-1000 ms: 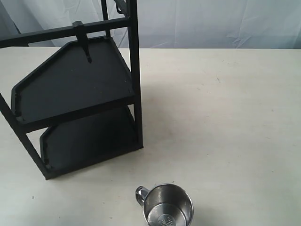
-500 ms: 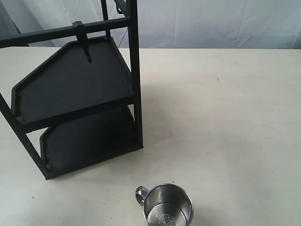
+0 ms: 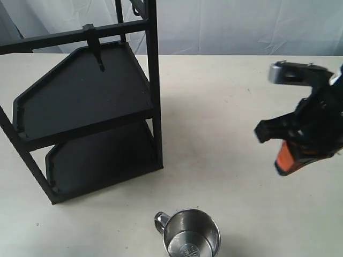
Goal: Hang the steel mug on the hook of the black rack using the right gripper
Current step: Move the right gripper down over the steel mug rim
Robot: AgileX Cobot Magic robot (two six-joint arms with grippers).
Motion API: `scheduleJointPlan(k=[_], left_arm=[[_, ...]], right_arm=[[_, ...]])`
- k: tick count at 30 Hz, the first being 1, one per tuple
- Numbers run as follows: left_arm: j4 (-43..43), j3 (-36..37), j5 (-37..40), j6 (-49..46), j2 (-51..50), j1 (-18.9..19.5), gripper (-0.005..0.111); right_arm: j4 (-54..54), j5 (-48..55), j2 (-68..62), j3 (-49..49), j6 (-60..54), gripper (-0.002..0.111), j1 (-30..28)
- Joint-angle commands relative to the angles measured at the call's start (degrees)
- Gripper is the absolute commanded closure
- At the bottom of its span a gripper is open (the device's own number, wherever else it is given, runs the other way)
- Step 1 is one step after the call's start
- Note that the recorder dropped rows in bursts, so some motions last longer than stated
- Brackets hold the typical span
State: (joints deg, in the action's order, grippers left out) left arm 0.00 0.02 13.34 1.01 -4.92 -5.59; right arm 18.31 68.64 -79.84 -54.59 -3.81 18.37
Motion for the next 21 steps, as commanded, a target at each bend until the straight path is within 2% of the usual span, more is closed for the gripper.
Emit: scheduleJointPlan(k=[1,3,7,8,16,21], left_arm=[[-0.52,-0.02,-0.05,-0.05,0.35,-0.22,0.105],[-0.52,-0.02,-0.05,-0.05,0.35,-0.22,0.105],[-0.52,-0.02,-0.05,-0.05,0.35,-0.22,0.105],[-0.52,-0.02,-0.05,-0.05,0.35,-0.22,0.105],[-0.52,-0.02,-0.05,-0.05,0.35,-0.22,0.105],[-0.64,-0.02,-0.05,-0.05,0.35,-0.22,0.105]], right_arm=[[5.97,-1.11,-1.46,0.06,-8.31,0.099,7.74],[7.53,-3.65,-1.71,0.06,-8.31,0.084,9.09],[9.53,-7.63,-2.20,0.06,-8.31,0.044,9.79],[9.53,-7.62,-2.50,0.06,-8.31,0.038,9.79],[11.13,-5.76,-8.04,0.06,-8.18,0.042,9.79],[10.44,-4.01,-11.12,0.06,-8.30,0.042,13.18]])
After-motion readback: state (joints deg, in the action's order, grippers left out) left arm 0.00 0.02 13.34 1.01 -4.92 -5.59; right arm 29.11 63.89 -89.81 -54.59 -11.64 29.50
